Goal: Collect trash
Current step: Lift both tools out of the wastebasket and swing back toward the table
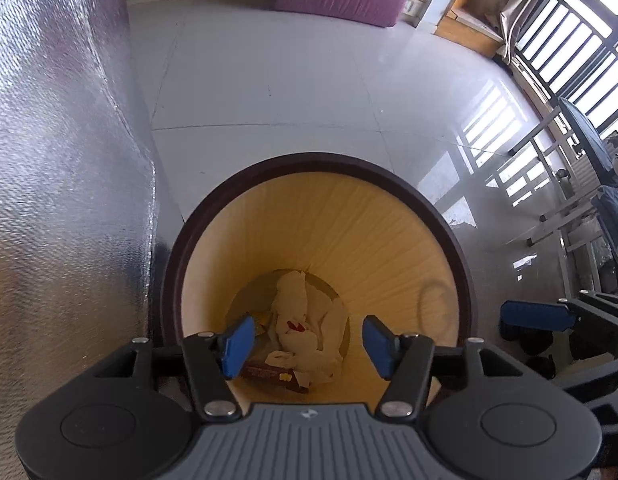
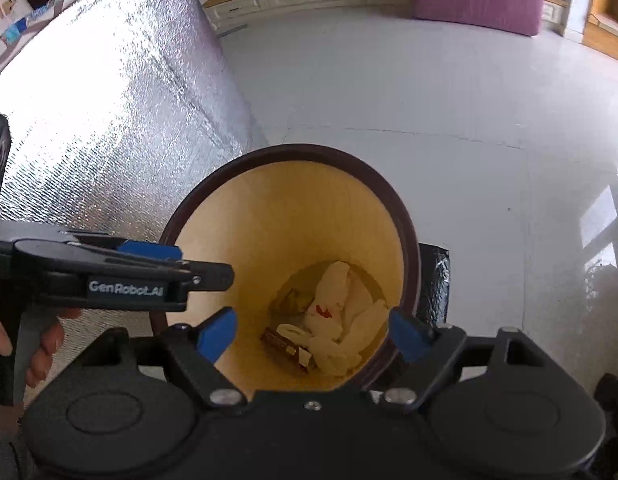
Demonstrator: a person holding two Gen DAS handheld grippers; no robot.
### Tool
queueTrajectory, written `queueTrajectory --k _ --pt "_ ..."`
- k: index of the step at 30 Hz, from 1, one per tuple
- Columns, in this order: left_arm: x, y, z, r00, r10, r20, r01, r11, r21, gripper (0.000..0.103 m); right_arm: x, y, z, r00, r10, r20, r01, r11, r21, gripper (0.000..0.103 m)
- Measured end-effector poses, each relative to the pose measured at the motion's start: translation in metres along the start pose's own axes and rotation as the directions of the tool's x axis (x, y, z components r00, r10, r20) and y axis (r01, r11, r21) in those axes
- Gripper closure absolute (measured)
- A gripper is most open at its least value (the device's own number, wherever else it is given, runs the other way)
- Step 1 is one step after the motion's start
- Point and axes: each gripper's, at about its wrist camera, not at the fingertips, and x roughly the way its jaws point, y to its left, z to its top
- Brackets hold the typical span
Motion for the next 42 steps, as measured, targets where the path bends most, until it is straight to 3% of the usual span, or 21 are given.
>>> queueTrajectory --k 7,12,17,19,25,42 --pt "-0.022 -0.002 -0.008 1.0 0.017 0.02 -0.017 1.0 0.008 0.032 -0.021 0.001 -0.011 0.999 -0.034 0.018 0.033 0.999 0.04 0.019" --pt "-0.042 0.002 -0.015 0.999 0.033 0.032 -0.034 0.999 0.003 0.023 -0.039 0.003 -0.019 0.998 -0.058 0.039 0.056 0.996 0.066 0.01" --pt "-0.066 0.006 -0.024 0.998 0.046 0.047 -0.046 0.999 0.004 0.004 -0.064 0.007 -0.025 0.994 -0.081 0.072 0.074 0.993 0.086 0.003" --pt "-0.075 0.008 -0.029 0.997 0.049 0.056 -0.05 0.999 0.006 0.001 -0.072 0.009 -0.028 0.993 -0.088 0.083 0.08 0.993 0.092 0.003" --pt "-0.103 0.009 -0.042 0.995 0.063 0.082 -0.064 0.998 0.019 0.0 -0.097 0.016 -0.037 0.987 -0.112 0.118 0.098 0.988 0.118 0.0" --pt "-0.174 0.009 -0.076 0.985 0.014 0.173 -0.023 0.998 0.054 0.0 -0.163 0.041 -0.073 0.961 -0.199 0.19 0.17 0.972 0.161 0.0"
